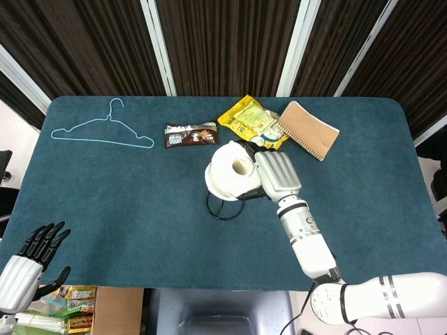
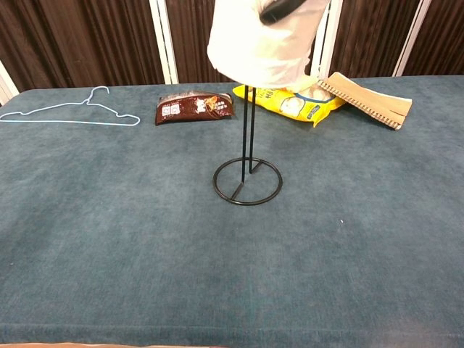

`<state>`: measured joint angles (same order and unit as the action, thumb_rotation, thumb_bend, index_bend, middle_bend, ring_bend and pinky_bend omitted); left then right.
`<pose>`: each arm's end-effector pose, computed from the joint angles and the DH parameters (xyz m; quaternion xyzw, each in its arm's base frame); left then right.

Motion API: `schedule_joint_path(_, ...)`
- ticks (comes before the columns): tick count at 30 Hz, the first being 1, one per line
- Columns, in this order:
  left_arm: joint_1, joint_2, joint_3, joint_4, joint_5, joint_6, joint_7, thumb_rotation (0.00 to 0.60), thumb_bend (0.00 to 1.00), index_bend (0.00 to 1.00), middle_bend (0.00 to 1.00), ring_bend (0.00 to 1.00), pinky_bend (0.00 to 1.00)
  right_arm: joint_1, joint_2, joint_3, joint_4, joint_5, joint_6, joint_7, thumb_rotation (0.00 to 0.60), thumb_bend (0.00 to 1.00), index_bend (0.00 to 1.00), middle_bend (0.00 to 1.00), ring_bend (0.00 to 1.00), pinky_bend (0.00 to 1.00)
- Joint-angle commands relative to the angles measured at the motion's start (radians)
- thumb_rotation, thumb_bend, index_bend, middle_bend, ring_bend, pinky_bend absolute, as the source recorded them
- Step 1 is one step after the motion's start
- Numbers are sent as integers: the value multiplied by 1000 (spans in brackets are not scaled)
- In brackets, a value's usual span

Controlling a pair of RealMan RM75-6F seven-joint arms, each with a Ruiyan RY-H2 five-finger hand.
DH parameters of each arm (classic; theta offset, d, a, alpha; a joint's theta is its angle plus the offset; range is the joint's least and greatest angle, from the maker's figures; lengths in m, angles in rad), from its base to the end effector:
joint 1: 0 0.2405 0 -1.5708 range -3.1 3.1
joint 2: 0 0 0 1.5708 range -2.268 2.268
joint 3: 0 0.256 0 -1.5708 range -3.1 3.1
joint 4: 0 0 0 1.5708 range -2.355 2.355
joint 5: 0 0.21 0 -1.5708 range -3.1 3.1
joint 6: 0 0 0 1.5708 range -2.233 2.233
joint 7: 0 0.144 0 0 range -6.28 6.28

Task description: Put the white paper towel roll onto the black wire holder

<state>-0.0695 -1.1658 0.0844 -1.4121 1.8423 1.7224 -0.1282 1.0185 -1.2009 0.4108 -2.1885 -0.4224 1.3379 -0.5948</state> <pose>-0.2988 0.1416 0.1518 -0.6745 -0.2986 -0.4671 0.4876 -0.0129 -0.3285 0.1084 0.6382 -0.4603 0.4428 0.4297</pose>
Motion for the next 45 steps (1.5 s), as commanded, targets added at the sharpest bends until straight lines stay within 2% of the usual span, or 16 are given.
schedule_joint_path(1, 0, 0, 0, 0, 0, 0, -1, 600, 398, 0, 0, 0, 110, 11, -1, -6, -1, 49, -16, -17, 600, 295, 424, 591, 541, 290)
schedule_joint_path(3, 1, 1, 1, 0, 1, 2, -2, 600, 397, 0, 0, 0, 110, 14, 4, -4, 4, 64, -36, -13, 600, 295, 122, 384, 349, 160)
schedule_joint_path(4, 2, 2, 1, 1, 1, 3, -3, 600, 397, 0, 0, 0, 110, 13, 6, -3, 9, 57, -42, -6, 600, 295, 33, 287, 247, 96)
schedule_joint_path(7, 1, 2, 0, 1, 1, 4, -5, 600, 398, 0, 0, 0, 110, 6, 10, -9, 16, 32, -48, 8, 600, 254, 0, 110, 66, 8)
schedule_joint_path(10, 0, 3, 1, 0, 1, 3, -7, 600, 400, 0, 0, 0, 110, -3, 23, -14, 15, 17, -53, 15, 600, 215, 0, 25, 1, 0)
schedule_joint_path(18, 2, 2, 3, 1, 6, 6, -4, 600, 400, 0, 0, 0, 111, -31, 77, -31, -13, -11, -66, 30, 600, 199, 0, 0, 0, 0)
schedule_joint_path(22, 5, 3, 2, 3, 8, 16, -8, 600, 399, 0, 0, 0, 111, -104, 138, -94, -83, -145, -51, 47, 600, 199, 0, 0, 0, 0)
schedule_joint_path(26, 9, 1, -2, 12, 15, 39, -16, 600, 397, 0, 0, 0, 110, -261, 191, -268, -135, -452, 17, 49, 600, 200, 0, 0, 0, 0)
schedule_joint_path(28, 10, 0, -3, 14, 16, 42, -17, 600, 396, 0, 0, 0, 107, -287, 194, -297, -133, -506, 28, 51, 600, 201, 0, 0, 0, 0)
schedule_joint_path(29, 10, -2, -4, 17, 18, 47, -17, 600, 397, 0, 0, 0, 104, -316, 200, -334, -128, -559, 40, 49, 600, 201, 0, 0, 0, 0)
schedule_joint_path(30, 11, -6, -6, 24, 22, 55, -18, 600, 399, 0, 0, 0, 100, -380, 207, -408, -111, -670, 69, 50, 600, 202, 0, 0, 0, 0)
schedule_joint_path(31, 11, -14, -7, 30, 30, 61, -10, 600, 400, 0, 0, 0, 98, -517, 211, -550, -49, -814, 149, 66, 600, 201, 0, 0, 0, 0)
schedule_joint_path(32, 11, -18, -7, 34, 32, 63, -5, 600, 402, 0, 0, 0, 95, -591, 191, -606, 19, -939, 212, 117, 600, 201, 0, 0, 0, 0)
schedule_joint_path(34, 11, -24, -6, 38, 38, 62, 4, 600, 406, 0, 0, 0, 93, -711, 128, -665, 191, -1093, 321, 216, 600, 201, 0, 0, 0, 0)
schedule_joint_path(39, 11, -32, -4, 39, 49, 63, 23, 600, 420, 0, 0, 0, 92, -869, 0, -679, 461, -1144, 433, 350, 600, 202, 0, 0, 0, 0)
schedule_joint_path(45, 10, -32, -4, 40, 46, 59, 31, 600, 423, 0, 0, 0, 92, -923, -37, -643, 539, -1183, 456, 364, 600, 202, 0, 0, 0, 0)
